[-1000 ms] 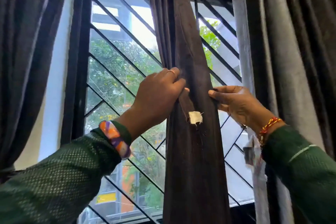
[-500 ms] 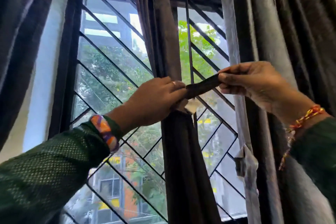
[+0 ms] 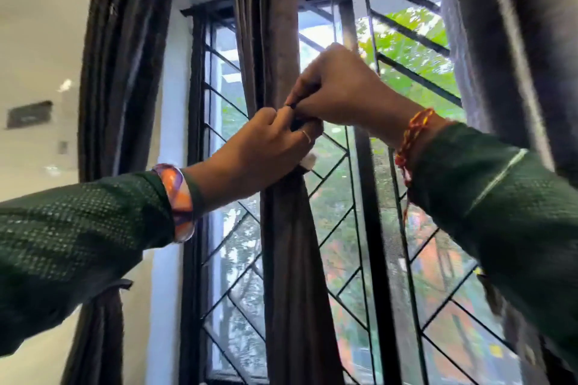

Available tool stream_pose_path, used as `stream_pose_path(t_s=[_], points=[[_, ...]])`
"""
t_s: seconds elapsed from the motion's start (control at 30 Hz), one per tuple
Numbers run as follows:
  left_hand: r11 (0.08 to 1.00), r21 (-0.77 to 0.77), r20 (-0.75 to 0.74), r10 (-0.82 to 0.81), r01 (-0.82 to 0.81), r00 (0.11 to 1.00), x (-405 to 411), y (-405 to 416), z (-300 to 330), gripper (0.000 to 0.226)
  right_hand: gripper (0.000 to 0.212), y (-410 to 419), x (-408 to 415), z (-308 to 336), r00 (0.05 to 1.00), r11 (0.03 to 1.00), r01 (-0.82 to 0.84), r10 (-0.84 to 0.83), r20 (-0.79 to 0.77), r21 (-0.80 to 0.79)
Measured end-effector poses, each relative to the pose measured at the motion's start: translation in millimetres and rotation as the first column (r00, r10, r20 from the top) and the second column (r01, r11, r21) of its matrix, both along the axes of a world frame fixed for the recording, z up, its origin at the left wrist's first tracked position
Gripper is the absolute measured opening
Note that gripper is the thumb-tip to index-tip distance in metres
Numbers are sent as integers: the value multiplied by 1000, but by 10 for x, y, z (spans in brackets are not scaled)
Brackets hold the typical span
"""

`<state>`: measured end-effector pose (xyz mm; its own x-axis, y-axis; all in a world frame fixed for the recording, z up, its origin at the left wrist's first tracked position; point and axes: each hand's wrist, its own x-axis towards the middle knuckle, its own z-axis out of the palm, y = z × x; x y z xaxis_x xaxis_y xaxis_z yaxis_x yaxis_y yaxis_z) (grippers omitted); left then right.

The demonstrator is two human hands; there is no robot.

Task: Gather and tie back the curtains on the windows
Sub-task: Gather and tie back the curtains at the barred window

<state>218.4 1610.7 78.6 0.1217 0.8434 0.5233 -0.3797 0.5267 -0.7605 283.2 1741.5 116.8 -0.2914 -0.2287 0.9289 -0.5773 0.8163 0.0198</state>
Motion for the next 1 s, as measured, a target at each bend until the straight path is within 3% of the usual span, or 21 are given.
stream_pose_path(t_s=[0.03, 0.13, 0.27, 0.33, 0.4, 0.5, 0.57, 0.7, 0.83, 0.9, 1.0], points=[[1000, 19, -13, -23, 23, 1000, 31, -21, -17, 53, 21, -44, 17, 16, 998, 999, -54, 54, -12, 0], [982, 83, 123, 157, -167, 980, 151, -122, -21, 40, 17, -29, -120, -113, 976, 973, -211, 215, 42, -92], [903, 265, 296, 258, -339, 920, 290, -253, -14, 21, 26, -10, -345, -387, 848, 905, -388, 425, 315, -176], [857, 410, 454, 106, -313, 885, 301, -287, 0, 29, 25, -43, -433, -493, 810, 870, -454, 492, 319, -191], [830, 508, 518, -81, -229, 852, 261, -323, 24, 28, 19, -83, -501, -505, 806, 842, -496, 537, 250, -211], [787, 570, 571, -172, -236, 803, 283, -327, 23, 16, 10, -135, -545, -447, 818, 828, -527, 556, 151, -192], [783, 586, 560, -204, -209, 803, 282, -333, 11, 13, 6, -165, -565, -389, 842, 840, -519, 534, 73, -159], [768, 630, 431, -223, -115, 874, 259, -299, -33, 31, 9, -252, -606, -256, 824, 807, -552, 567, 13, -212], [762, 645, 311, -203, -50, 928, 198, -310, -64, 24, 12, -340, -651, -183, 673, 632, -669, 738, 42, -391], [816, 574, 227, -227, 58, 947, 146, -365, -40, 19, 19, -371, -723, -157, 579, 542, -689, 811, 84, -481], [904, 423, 143, -129, 57, 981, 50, -438, -15, 15, 14, -386, -824, -144, 483, 468, -675, 864, 138, -571]])
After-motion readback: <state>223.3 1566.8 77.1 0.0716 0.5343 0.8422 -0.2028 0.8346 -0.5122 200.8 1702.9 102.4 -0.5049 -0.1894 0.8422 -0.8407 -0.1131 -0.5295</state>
